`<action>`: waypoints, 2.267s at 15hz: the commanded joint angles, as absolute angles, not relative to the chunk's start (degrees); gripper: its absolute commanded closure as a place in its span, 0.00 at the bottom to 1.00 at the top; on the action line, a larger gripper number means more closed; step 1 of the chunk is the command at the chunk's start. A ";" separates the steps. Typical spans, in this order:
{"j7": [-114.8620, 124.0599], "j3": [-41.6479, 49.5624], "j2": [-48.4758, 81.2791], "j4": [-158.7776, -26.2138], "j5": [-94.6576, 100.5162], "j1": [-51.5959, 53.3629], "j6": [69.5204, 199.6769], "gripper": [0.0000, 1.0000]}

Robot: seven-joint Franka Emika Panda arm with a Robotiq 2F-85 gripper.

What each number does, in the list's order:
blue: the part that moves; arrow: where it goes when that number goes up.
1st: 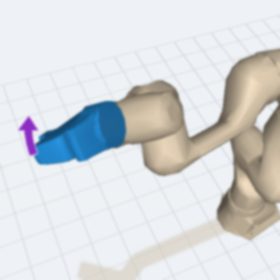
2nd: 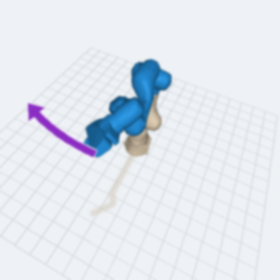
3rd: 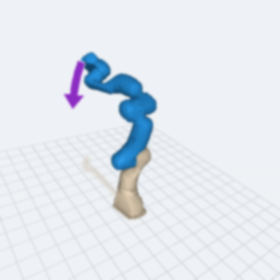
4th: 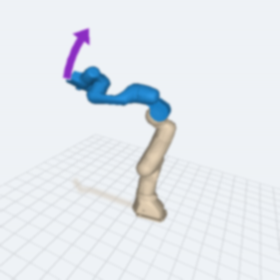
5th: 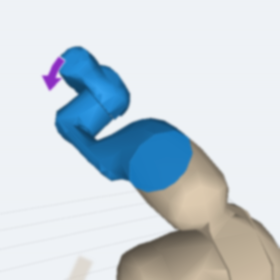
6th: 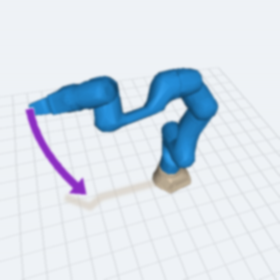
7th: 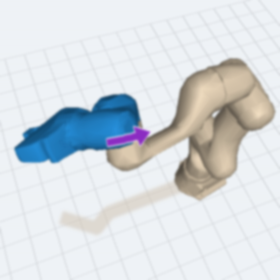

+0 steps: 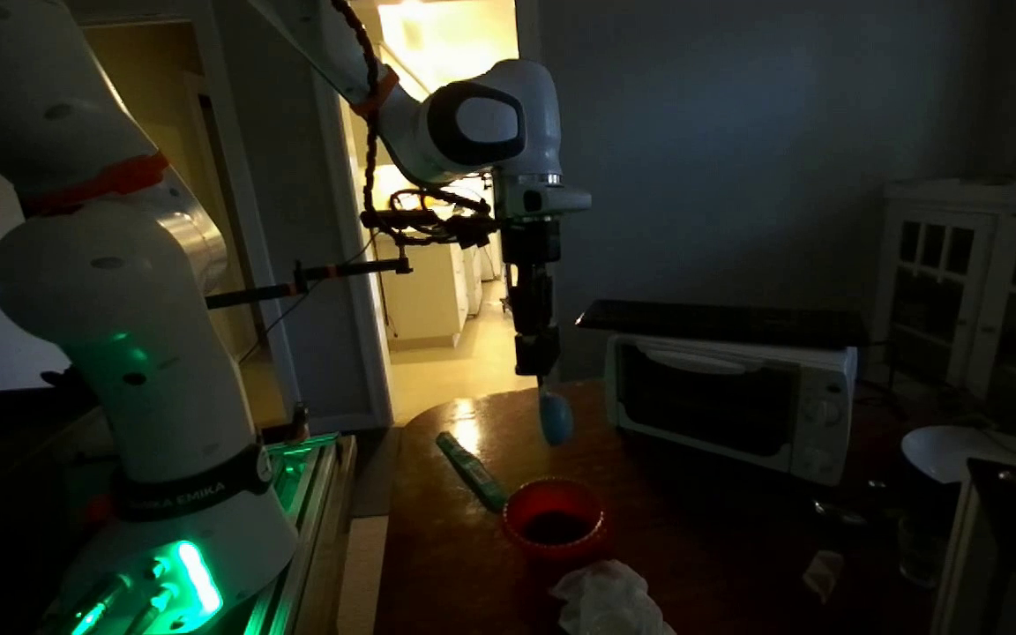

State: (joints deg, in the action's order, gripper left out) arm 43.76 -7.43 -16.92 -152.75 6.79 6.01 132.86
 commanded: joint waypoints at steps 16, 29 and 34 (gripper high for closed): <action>20.93 2.74 -14.05 -149.97 5.54 -9.06 139.92 0.78; 23.22 3.29 -9.19 -145.32 7.02 -11.09 139.36 0.78; 23.92 6.43 -1.17 -137.25 7.01 -12.52 137.33 0.78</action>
